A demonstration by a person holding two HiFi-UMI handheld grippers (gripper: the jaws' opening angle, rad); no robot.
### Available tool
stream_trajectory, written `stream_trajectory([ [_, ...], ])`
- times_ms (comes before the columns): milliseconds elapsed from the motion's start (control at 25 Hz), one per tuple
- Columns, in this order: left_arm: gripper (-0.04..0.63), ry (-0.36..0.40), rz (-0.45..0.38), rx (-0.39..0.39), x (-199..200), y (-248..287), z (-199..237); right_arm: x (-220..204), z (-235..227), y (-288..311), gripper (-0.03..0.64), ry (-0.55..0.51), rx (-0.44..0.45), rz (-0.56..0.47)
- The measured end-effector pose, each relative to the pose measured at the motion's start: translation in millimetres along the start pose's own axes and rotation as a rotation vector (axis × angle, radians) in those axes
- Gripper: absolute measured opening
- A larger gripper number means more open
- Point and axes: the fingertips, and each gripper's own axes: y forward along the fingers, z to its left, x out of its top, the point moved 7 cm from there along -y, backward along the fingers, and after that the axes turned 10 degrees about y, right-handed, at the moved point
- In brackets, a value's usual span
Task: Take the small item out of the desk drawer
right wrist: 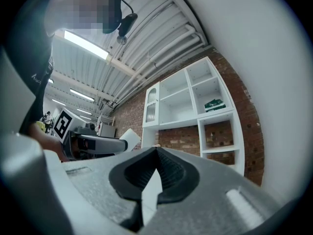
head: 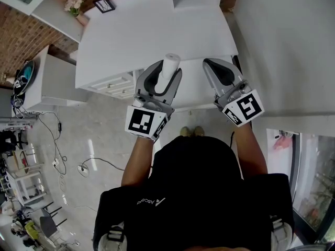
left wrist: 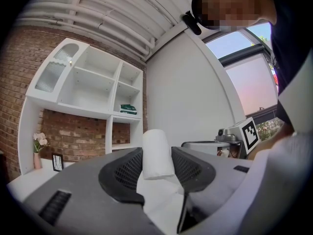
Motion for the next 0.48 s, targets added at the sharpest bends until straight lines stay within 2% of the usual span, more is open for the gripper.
stream_trajectory([
  [480,0.179,-0.004,-0.002,0.001,-1.1,4.7,4.5,-0.4,-5.3,3.6,-0.001,-0.002,-0.004,0.002],
])
